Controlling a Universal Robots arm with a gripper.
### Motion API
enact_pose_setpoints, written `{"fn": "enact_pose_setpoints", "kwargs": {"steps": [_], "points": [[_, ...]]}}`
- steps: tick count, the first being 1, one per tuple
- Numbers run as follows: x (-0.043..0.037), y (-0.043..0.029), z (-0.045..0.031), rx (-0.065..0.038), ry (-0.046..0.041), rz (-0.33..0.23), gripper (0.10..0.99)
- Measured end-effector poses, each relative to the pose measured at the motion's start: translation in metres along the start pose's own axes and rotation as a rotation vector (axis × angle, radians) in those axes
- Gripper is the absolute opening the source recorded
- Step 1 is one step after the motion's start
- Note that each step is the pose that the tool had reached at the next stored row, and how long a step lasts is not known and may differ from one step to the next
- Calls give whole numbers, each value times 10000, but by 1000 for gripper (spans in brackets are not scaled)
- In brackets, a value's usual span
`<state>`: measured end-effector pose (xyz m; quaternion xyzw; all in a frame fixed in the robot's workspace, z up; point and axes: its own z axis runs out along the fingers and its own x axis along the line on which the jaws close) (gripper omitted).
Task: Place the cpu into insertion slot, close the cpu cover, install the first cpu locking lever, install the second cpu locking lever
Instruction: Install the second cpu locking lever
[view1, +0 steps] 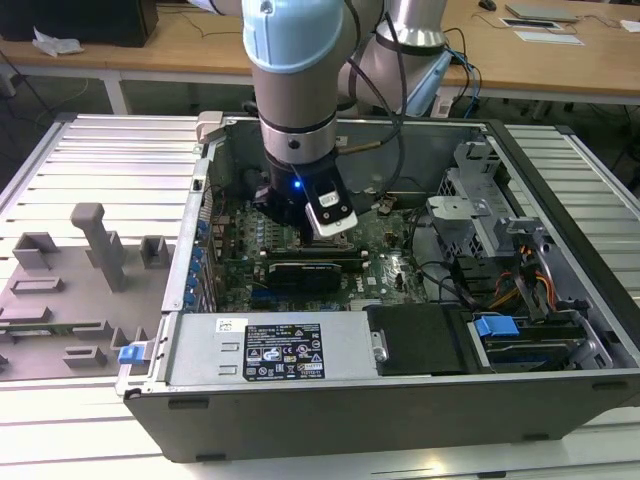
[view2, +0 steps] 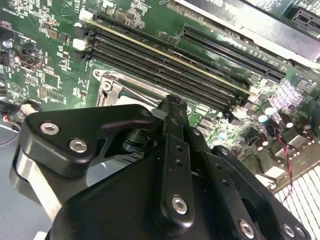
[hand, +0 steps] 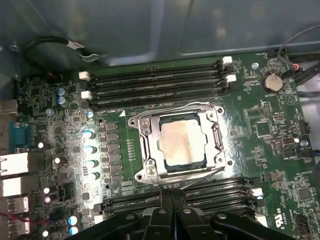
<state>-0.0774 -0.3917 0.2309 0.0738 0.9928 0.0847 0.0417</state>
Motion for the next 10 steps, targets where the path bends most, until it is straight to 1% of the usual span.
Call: {"fn": "enact_pose_setpoints", "kwargs": {"steps": [5,8,10], "points": [[4,-1,2,1,2,5,106],[42,-11,25,-3,2,4,106],[51,-16,49,-14,4,4,106]]}}
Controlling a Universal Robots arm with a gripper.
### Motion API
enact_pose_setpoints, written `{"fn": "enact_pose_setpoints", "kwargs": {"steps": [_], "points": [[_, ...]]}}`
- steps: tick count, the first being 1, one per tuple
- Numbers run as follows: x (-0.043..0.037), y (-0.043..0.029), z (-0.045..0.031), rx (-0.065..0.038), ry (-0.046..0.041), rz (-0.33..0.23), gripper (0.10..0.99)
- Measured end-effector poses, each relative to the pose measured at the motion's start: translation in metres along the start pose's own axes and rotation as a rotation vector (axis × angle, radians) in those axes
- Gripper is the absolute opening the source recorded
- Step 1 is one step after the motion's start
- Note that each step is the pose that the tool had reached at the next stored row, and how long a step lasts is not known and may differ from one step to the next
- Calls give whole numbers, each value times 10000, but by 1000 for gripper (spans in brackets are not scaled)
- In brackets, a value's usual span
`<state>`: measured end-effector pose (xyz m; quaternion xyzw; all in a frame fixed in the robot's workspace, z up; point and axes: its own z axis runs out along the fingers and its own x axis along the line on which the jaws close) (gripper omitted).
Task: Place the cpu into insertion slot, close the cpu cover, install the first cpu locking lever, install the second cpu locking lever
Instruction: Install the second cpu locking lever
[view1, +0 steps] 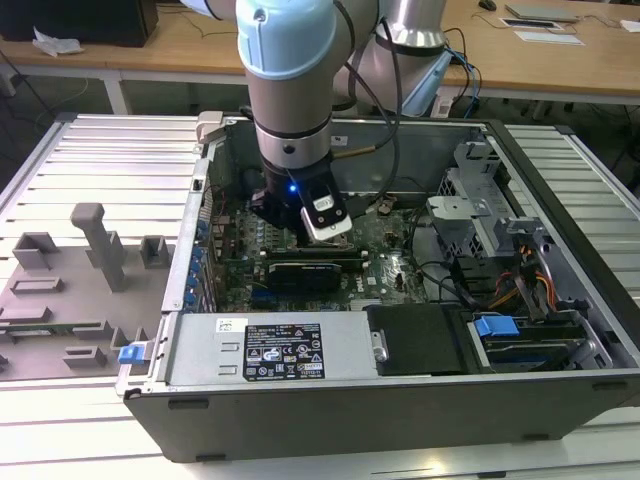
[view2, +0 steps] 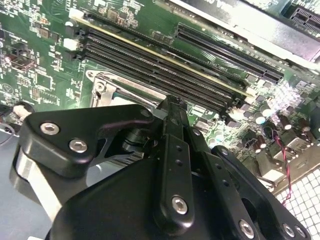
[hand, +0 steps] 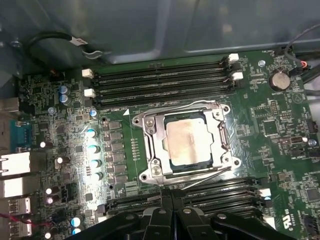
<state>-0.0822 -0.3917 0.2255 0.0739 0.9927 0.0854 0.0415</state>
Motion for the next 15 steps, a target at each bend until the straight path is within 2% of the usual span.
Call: {"fn": "enact_pose_setpoints", "kwargs": {"steps": [3,9,15], "points": [[3,-6,32,-34,5,5,106],[27,-15,67,-186,24,19,106],[43,-25,110,-252,34,25,106]]}}
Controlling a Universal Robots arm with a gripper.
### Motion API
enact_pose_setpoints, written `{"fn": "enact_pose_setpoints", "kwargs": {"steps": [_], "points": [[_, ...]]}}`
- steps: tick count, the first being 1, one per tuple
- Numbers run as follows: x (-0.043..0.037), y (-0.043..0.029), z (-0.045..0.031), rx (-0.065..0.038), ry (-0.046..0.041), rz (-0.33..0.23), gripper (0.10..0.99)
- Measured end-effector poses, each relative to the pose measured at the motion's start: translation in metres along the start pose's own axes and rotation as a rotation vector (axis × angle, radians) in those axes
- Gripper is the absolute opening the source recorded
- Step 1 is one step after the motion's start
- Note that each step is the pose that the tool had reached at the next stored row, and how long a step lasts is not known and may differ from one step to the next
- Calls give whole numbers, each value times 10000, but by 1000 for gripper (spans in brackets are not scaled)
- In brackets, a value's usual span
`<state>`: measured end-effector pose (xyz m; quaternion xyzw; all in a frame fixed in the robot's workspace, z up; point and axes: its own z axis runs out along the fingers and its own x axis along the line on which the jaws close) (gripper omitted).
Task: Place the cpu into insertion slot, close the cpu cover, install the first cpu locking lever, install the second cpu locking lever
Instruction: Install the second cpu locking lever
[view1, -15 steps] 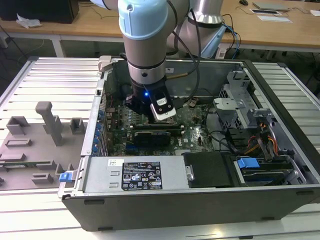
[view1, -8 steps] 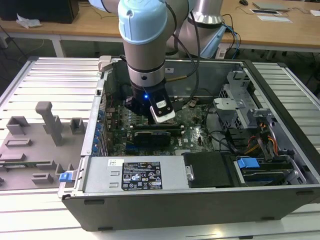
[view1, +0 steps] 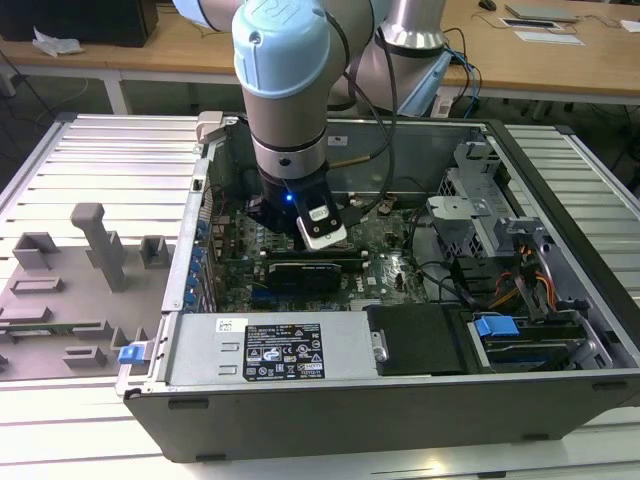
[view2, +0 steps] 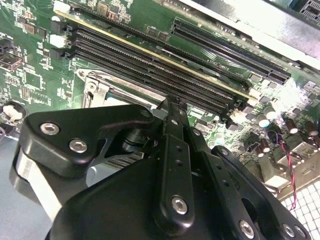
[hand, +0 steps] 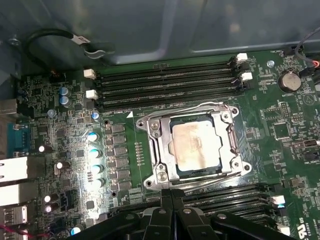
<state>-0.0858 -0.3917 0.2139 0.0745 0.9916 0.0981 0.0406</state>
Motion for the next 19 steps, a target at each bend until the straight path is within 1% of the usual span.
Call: {"fn": "enact_pose_setpoints", "kwargs": {"steps": [3,5,9,11,15,17,19], "points": [[1,0,1,-2,0,1,106],[14,-2,5,-20,0,3,106],[36,-11,33,-123,16,11,106],[42,-13,34,-159,22,15,106],[62,-18,37,-335,18,26,106],[69,-25,43,-397,22,29,106],[74,-39,51,-428,23,35,106]]}}
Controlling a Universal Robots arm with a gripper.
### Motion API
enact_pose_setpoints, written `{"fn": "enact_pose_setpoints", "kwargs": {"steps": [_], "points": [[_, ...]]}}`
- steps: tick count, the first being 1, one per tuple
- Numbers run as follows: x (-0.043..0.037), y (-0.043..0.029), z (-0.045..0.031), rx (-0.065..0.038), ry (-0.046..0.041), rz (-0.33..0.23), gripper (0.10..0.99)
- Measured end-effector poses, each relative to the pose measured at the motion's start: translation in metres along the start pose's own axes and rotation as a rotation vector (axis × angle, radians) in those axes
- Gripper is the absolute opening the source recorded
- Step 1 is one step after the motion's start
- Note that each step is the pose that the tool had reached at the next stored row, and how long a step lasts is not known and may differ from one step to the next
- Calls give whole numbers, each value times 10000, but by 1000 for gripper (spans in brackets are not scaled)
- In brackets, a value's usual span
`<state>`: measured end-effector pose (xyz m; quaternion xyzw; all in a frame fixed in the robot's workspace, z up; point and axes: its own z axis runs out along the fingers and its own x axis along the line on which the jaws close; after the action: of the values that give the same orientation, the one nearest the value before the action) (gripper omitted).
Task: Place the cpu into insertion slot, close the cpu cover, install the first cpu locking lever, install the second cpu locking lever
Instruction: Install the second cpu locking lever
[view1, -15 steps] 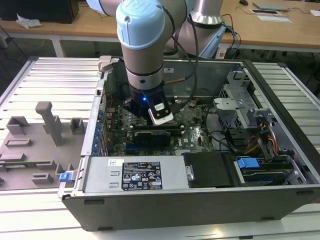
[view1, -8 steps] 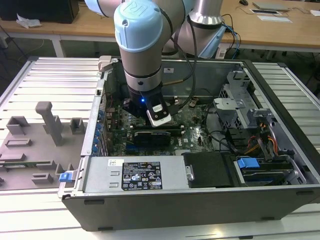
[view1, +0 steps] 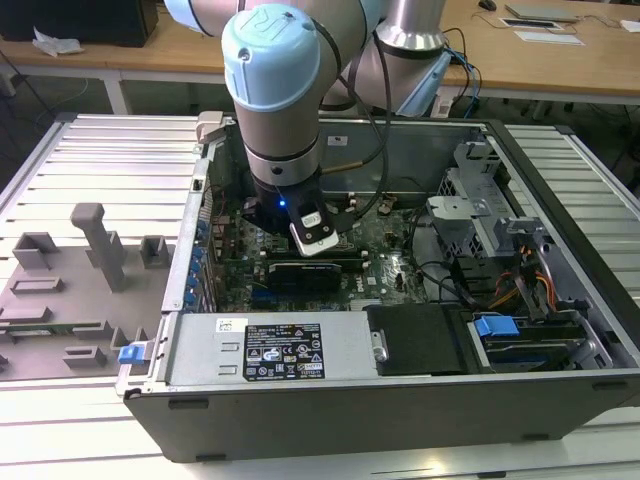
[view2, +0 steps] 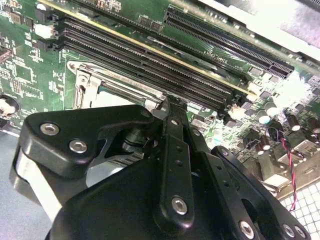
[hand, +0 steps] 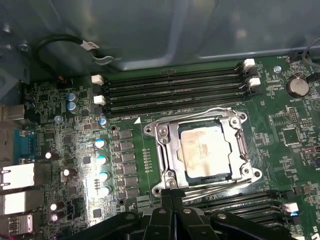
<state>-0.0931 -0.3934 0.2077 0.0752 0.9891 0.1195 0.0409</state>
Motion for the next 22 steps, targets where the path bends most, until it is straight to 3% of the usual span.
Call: {"fn": "enact_pose_setpoints", "kwargs": {"steps": [4,9,22], "points": [[4,-18,20,-34,5,2,106],[24,-31,62,-232,32,21,106],[36,-3,99,-265,36,25,106]]}}
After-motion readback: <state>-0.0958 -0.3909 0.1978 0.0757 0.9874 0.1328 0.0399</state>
